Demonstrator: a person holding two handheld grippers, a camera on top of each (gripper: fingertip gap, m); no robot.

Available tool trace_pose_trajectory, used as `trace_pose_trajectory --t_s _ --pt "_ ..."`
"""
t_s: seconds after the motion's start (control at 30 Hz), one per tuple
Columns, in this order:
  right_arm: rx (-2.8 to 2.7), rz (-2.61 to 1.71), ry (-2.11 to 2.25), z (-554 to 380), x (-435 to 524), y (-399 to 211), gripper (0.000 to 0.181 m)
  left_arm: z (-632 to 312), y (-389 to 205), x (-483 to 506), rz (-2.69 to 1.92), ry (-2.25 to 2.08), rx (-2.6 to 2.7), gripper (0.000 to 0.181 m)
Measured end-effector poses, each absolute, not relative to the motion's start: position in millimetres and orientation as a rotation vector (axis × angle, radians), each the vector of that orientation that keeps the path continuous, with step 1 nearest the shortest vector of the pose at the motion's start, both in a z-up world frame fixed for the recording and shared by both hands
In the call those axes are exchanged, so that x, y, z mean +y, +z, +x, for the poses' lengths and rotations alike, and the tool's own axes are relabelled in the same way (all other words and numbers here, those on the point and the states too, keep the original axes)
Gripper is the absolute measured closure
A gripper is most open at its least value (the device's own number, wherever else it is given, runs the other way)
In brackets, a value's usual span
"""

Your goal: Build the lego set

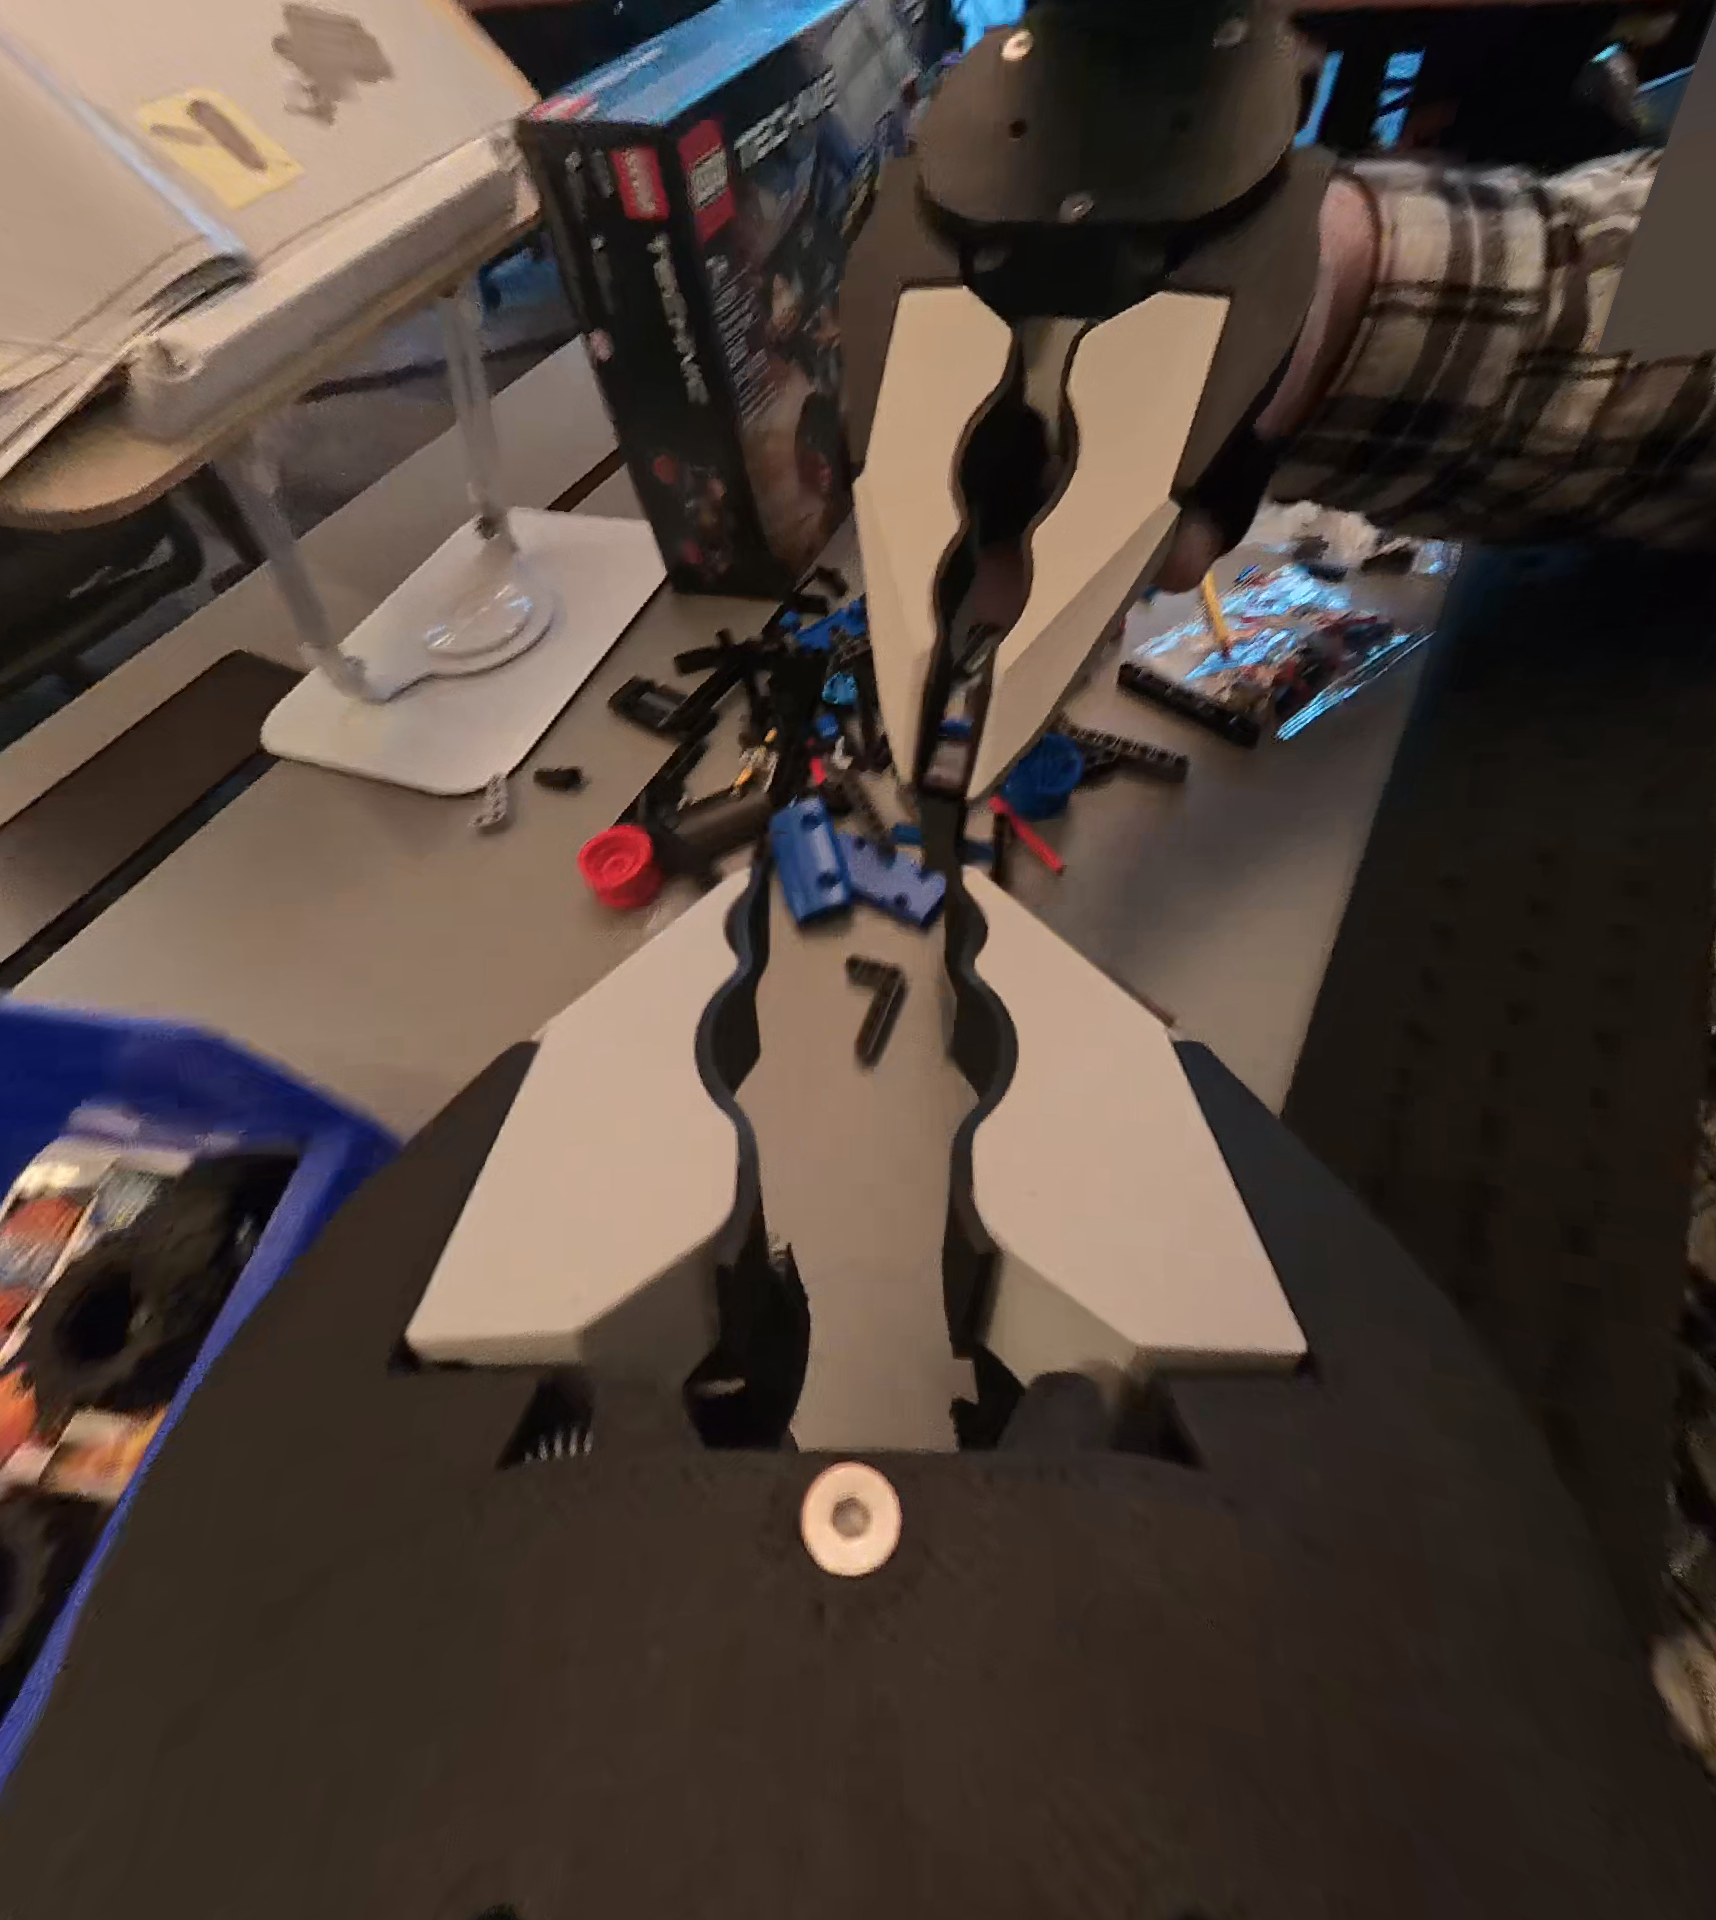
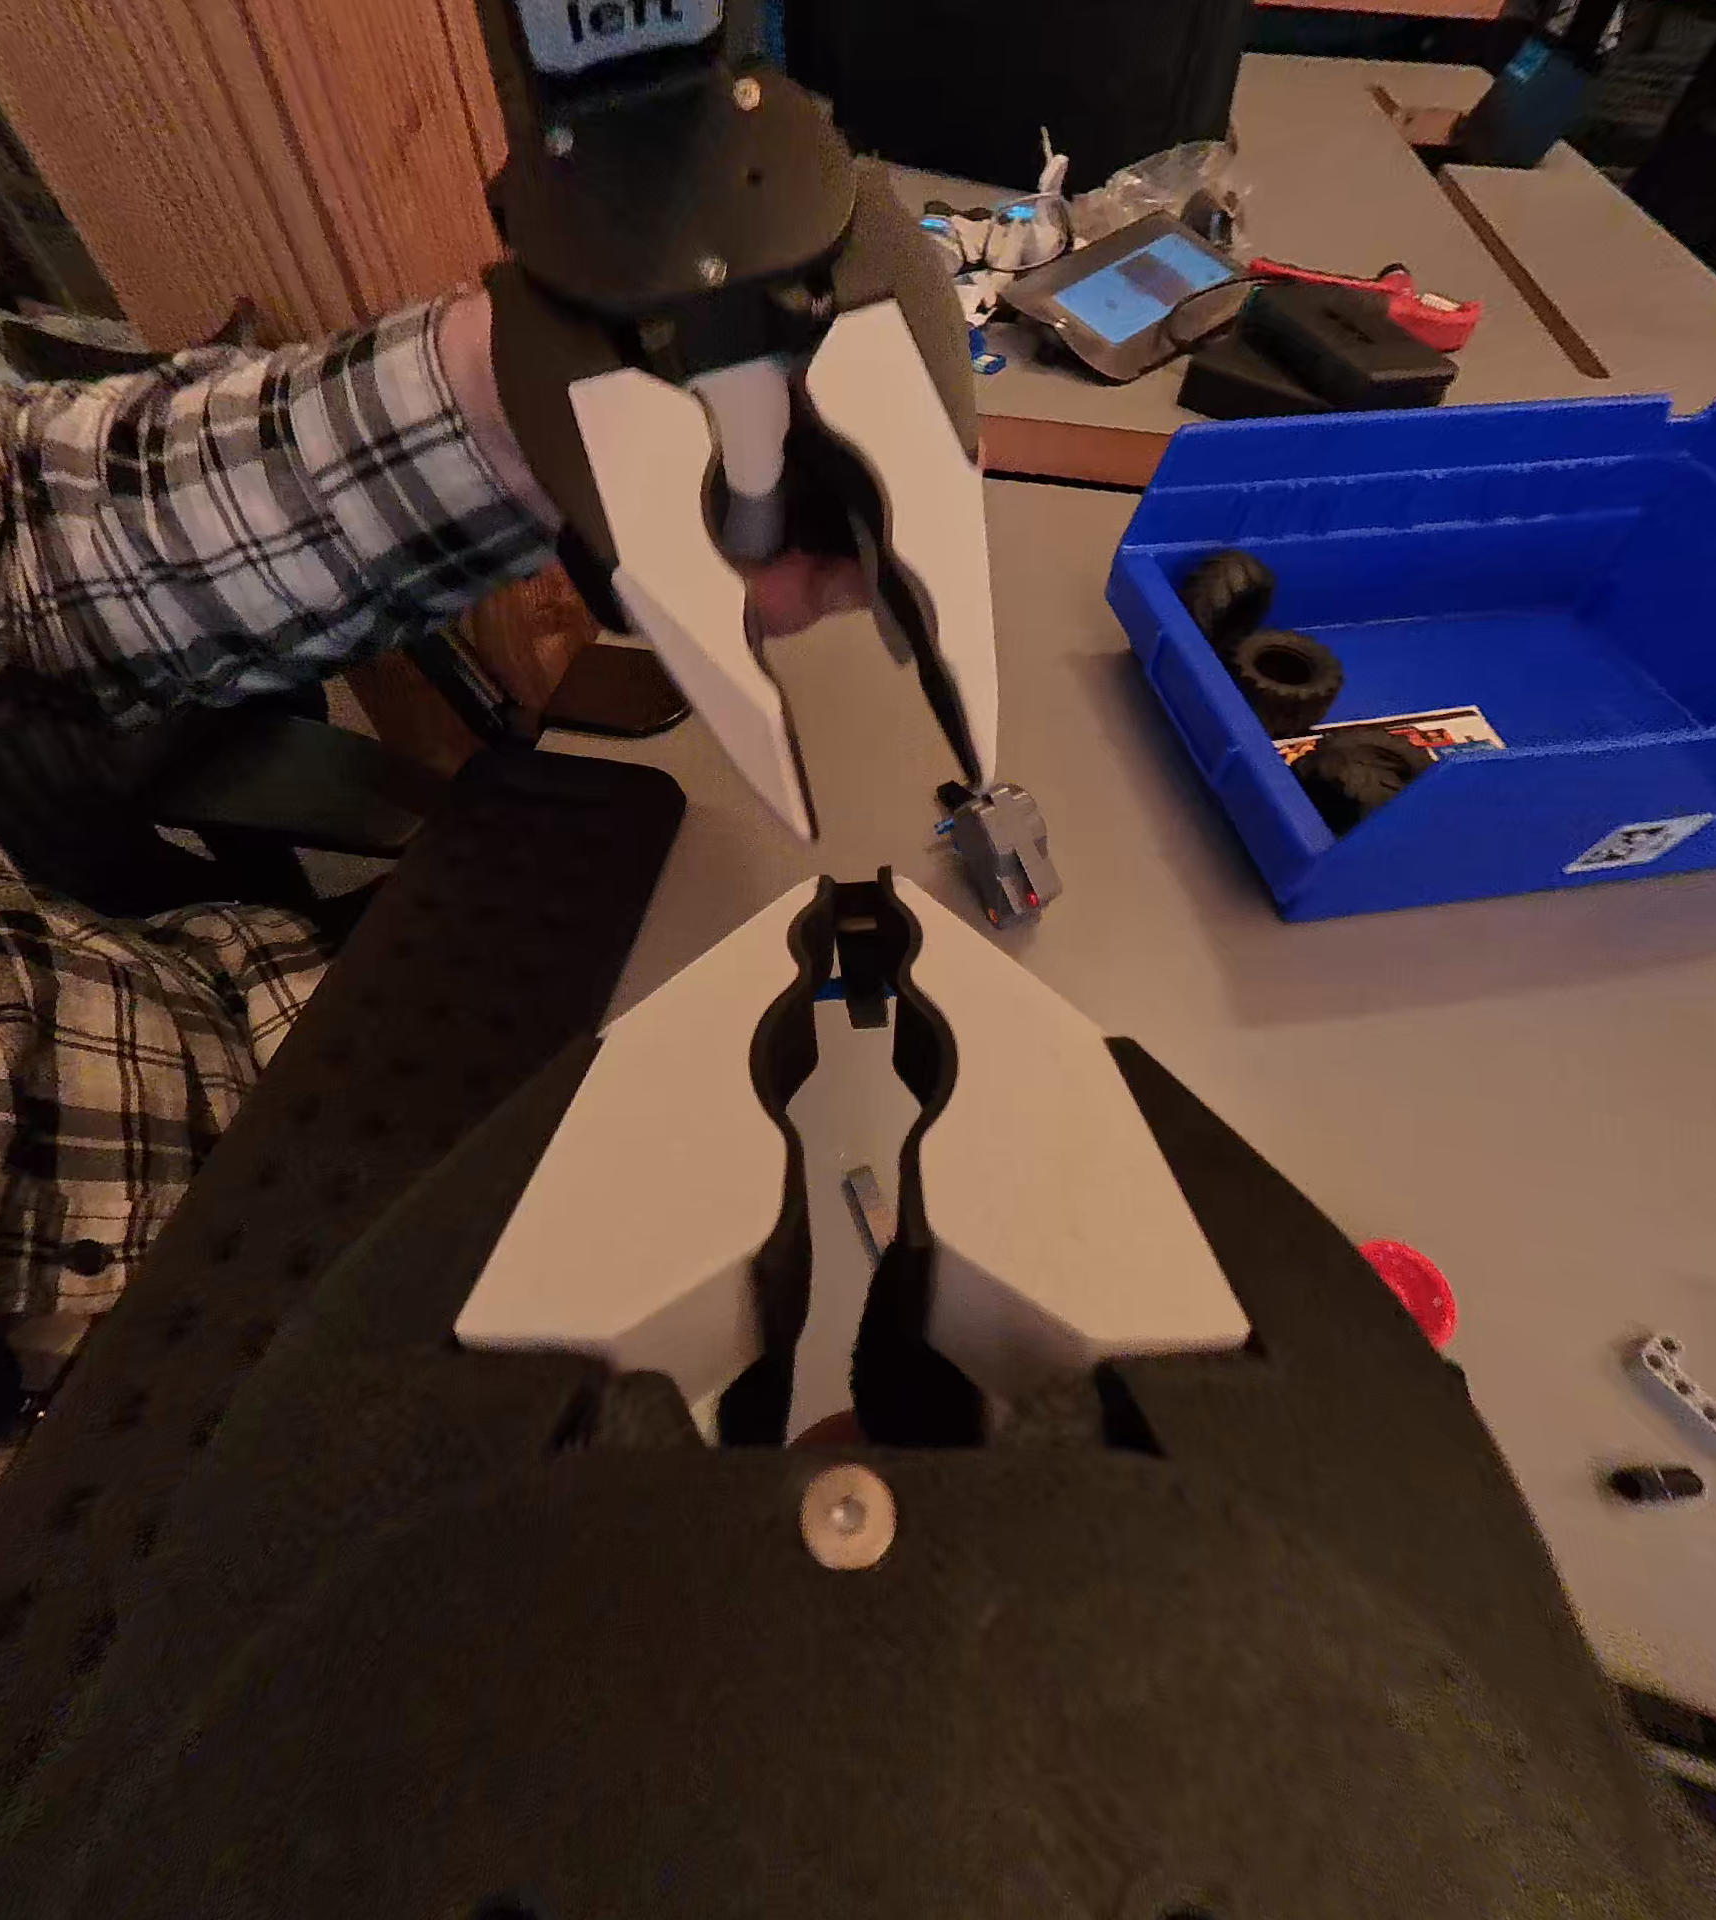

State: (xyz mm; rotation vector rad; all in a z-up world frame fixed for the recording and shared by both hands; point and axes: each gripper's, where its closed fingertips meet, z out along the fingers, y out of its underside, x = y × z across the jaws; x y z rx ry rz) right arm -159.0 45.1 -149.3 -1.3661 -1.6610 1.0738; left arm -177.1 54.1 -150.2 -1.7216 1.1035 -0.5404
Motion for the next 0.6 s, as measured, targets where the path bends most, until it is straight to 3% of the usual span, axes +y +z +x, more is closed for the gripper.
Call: trace_pose_trajectory --t_s 0.33,0.5,0.6 --pt "-1.832 -1.216 0.965 -206.2 36.0 -184.7 0.176 -312.3 -245.7 56.3 -2.152 -0.194 1.089 0.145" --pt "-1.938 -1.157 0.840 -221.6 32.8 -210.2 0.176 -323.7 -283.6 61.5 -2.259 -0.145 1.047 0.144" --pt "-1.960 -1.141 0.824 -227.7 31.8 -215.4 0.176 -317.6 -291.6 69.4 -2.250 -0.138 1.012 0.155"
